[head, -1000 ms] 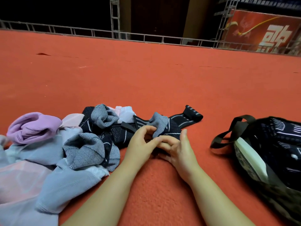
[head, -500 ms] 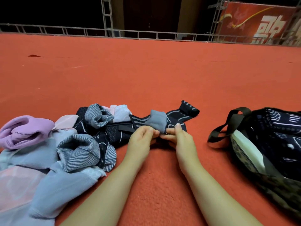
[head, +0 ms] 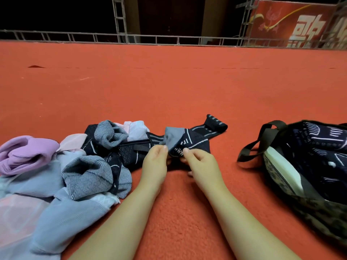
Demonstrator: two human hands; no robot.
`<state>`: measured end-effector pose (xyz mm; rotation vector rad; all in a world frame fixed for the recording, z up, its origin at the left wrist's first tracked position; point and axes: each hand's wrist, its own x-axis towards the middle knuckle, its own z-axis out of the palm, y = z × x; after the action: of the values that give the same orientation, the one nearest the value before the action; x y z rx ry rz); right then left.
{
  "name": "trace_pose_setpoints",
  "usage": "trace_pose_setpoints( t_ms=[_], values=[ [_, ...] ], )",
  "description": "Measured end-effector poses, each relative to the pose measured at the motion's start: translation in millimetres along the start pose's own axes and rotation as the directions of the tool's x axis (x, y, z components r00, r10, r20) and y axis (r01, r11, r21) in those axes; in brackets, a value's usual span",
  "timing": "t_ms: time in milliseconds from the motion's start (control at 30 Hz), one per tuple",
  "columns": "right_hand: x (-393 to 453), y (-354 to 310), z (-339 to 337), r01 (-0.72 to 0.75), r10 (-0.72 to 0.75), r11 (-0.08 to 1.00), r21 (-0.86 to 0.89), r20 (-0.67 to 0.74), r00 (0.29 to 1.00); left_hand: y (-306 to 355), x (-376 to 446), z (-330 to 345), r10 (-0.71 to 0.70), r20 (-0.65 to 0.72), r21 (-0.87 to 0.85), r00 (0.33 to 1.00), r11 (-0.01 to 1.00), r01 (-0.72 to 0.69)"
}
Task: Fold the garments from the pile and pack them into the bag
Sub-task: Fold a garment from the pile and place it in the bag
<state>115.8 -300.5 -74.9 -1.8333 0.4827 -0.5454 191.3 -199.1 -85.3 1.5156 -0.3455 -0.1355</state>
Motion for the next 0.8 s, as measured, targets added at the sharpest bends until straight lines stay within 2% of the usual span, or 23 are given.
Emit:
trace_pose_setpoints(
  t_ms=[100, 200, 233, 300, 367, 400, 600, 700, 767, 800],
  values=[
    [5, 1, -12, -0.010, 0.011, 1.000, 0.004, -0.159, 0.987, 6, 0, 2, -0.139, 0.002, -0.341, 0.990, 0.931, 0.131],
    [9, 0, -22, -0.037, 0.049, 0.998, 0.051, -0.251, 0.967, 8, 1, 0, -0.179, -0.029, -0.465, 0.983, 0.873, 0.145],
    [10, 0, -24, -0.036, 0.053, 0.997, 0.066, -0.270, 0.961, 8, 0, -1, -0.164, -0.053, -0.448, 0.985, 0.885, 0.124],
    [12, 1, -26, -0.031, 0.056, 0.996, 0.088, -0.296, 0.954, 10, -1, -3, -0.054, -0.085, -0.193, 0.995, 0.981, 0.037],
    [12, 1, -27, -0.015, 0.049, 0.994, 0.112, -0.315, 0.948, 12, -4, -4, 0.041, -0.017, 0.073, 0.999, 0.997, -0.040],
    [12, 1, -27, -0.006, 0.047, 0.992, 0.123, -0.328, 0.944, 12, -4, -4, 0.055, 0.005, 0.124, 0.998, 0.991, -0.055],
    [14, 5, -27, -0.038, 0.078, 0.992, 0.120, -0.351, 0.933, 10, 4, -11, 0.105, -0.154, 0.237, 0.983, 0.969, -0.066],
    [13, 3, -27, -0.041, 0.083, 0.991, 0.127, -0.348, 0.934, 12, 4, -11, 0.003, -0.189, 0.112, 0.982, 0.994, 0.018],
    [8, -1, -24, -0.075, 0.142, 0.971, 0.229, -0.292, 0.946, 17, 0, -8, -0.062, -0.145, 0.023, 0.988, 0.998, 0.066],
    [5, -4, -21, -0.121, 0.203, 0.938, 0.325, -0.231, 0.951, 19, -3, -6, -0.062, -0.116, 0.035, 0.991, 0.997, 0.067]
  ],
)
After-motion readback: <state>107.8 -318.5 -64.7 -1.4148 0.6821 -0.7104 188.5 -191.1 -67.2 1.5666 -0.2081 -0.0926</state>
